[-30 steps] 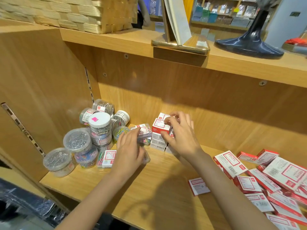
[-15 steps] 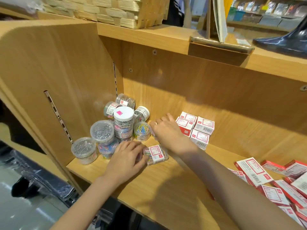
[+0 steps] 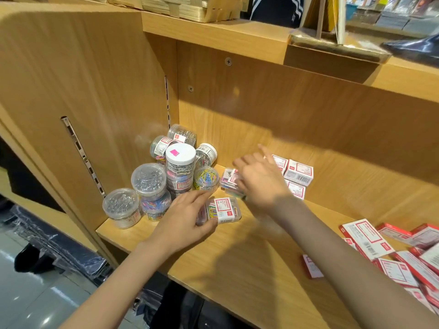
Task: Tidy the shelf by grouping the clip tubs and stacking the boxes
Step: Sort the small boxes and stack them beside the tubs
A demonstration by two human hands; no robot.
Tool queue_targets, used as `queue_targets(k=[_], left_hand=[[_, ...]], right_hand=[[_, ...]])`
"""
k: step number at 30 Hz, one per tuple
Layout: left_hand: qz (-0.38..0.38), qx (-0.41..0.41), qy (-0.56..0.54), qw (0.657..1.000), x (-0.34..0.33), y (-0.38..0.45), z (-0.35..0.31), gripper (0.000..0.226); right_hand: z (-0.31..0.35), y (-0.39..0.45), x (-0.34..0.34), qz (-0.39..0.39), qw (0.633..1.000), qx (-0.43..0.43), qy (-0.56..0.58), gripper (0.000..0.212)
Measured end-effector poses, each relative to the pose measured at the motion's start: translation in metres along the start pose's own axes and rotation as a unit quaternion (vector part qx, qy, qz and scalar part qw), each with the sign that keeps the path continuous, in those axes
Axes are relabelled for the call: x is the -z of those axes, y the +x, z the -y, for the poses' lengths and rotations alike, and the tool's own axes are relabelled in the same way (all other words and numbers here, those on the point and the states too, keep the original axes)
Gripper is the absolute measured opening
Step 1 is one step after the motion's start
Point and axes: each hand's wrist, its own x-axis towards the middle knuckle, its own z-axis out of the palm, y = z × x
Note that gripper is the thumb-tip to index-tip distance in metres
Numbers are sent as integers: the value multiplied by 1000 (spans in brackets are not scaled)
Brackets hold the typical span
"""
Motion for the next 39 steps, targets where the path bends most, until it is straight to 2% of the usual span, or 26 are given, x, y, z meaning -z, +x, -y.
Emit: queue_targets(k=[3, 5, 7, 10, 13, 20, 24, 26, 36, 39], left_hand=[[-8, 0, -43, 999, 2, 10, -12, 71], [-31, 16, -60, 998, 2, 20, -22, 57], [-50, 34, -68, 996, -2, 30, -28, 43], [-49, 43, -50, 997, -9, 48, -34, 37], [-27, 44, -25, 998, -15, 65, -36, 34], [-7, 19, -1, 1000, -18, 84, -32, 43], [39, 20, 34, 998, -15, 95, -34, 47], [50, 14, 54, 997, -15, 100, -34, 49], [-12, 3, -16, 1000, -10, 83, -30, 52], [-36, -13, 17, 999, 3, 60, -22, 33]], right_hand=[[-28, -19, 1, -7, 997, -50, 50, 43], [-41, -29, -11, -29, 992, -77, 92, 48], [-46, -37, -29, -76, 986, -87, 120, 47], [-42, -41, -45, -149, 974, -107, 133, 43], [-38, -42, -50, -171, 969, -114, 135, 43], [-39, -44, -49, -152, 970, -108, 157, 43], [-42, -45, -52, -132, 977, -102, 133, 67], [-42, -44, -53, -127, 979, -107, 115, 71], [-43, -45, -54, -136, 979, -104, 108, 70], [-38, -42, -41, -177, 968, -92, 154, 61]])
